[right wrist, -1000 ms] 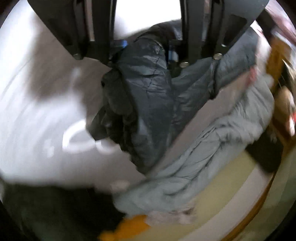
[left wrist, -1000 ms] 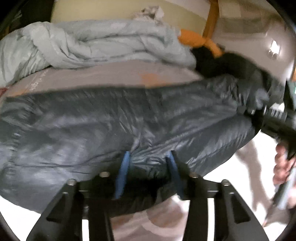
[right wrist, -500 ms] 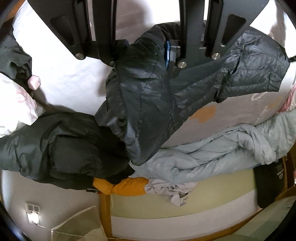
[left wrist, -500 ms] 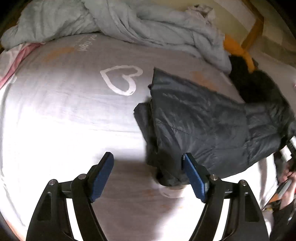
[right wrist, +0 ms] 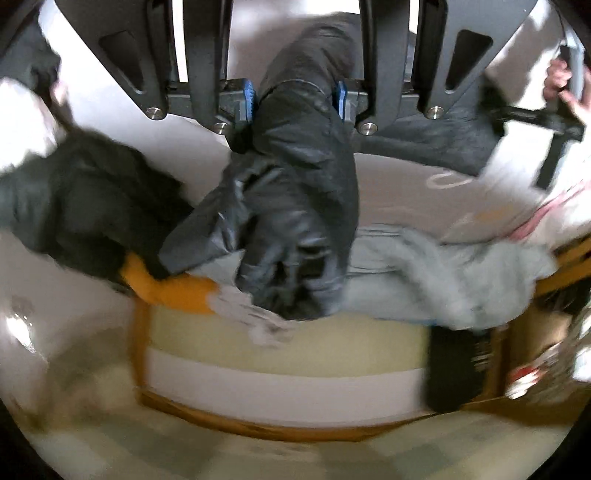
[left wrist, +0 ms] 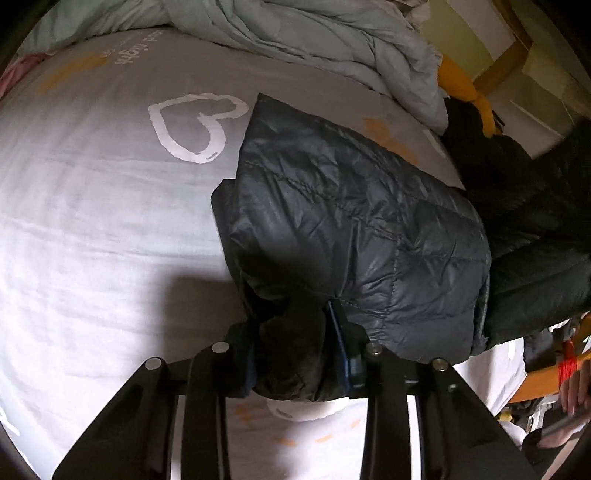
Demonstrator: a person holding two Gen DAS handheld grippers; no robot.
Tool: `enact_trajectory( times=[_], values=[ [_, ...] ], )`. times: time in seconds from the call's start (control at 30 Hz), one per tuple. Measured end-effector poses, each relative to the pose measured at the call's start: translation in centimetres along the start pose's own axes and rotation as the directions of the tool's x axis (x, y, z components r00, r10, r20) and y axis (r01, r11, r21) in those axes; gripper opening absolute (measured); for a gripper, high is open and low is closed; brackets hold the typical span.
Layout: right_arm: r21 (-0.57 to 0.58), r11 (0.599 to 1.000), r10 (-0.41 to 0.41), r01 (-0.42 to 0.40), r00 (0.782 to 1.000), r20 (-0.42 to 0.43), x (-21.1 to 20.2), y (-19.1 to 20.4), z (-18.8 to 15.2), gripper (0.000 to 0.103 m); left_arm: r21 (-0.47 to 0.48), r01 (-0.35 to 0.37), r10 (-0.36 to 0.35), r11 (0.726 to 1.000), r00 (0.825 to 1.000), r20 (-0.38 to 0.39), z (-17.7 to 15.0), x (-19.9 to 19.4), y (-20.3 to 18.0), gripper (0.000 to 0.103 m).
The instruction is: Fold large clothes
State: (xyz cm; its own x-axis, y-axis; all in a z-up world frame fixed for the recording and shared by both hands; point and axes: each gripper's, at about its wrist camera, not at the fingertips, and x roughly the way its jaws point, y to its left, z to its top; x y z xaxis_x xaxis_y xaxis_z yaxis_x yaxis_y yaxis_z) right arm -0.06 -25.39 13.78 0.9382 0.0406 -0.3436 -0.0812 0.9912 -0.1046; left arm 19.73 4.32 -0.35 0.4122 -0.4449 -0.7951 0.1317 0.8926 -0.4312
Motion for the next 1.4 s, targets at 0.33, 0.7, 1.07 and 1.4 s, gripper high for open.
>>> enact_trajectory(
  times=[0.33, 0.7, 1.07, 1.4],
  values=[
    [-0.076, 0.973, 0.201, -0.217, 0.964, -0.174, 5.7, 10.0, -3.9, 0.033, 0.034, -0.009, 0.008, 0.999, 1.0, 0.008, -0.6, -0.6, 0.2, 0.032],
    [-0.001, 0.946, 0.318, -0.325, 0.926, -0.205, 4.9, 10.0, -5.7, 0.085, 0.119, -0.228, 0.194, 0.966, 0.95, 0.244, -0.3, -5.0, -1.4, 0.065],
    [0.087, 0.988, -0.115, 0.126, 0.986, -0.123, 4.4, 0.4, -3.3, 0.086, 0.281, -0.148, -0.039, 0.948, 0.824, 0.565, -2.0, -13.1, -5.0, 0.087],
    [0.202, 0.979, 0.074, -0.001, 0.931, -0.357, 12.7, -2.7, -6.9, 0.073, 0.335, 0.027, -0.193, 0.942, 0.858, 0.475, -1.9, -11.4, -7.2, 0.09]
  ],
)
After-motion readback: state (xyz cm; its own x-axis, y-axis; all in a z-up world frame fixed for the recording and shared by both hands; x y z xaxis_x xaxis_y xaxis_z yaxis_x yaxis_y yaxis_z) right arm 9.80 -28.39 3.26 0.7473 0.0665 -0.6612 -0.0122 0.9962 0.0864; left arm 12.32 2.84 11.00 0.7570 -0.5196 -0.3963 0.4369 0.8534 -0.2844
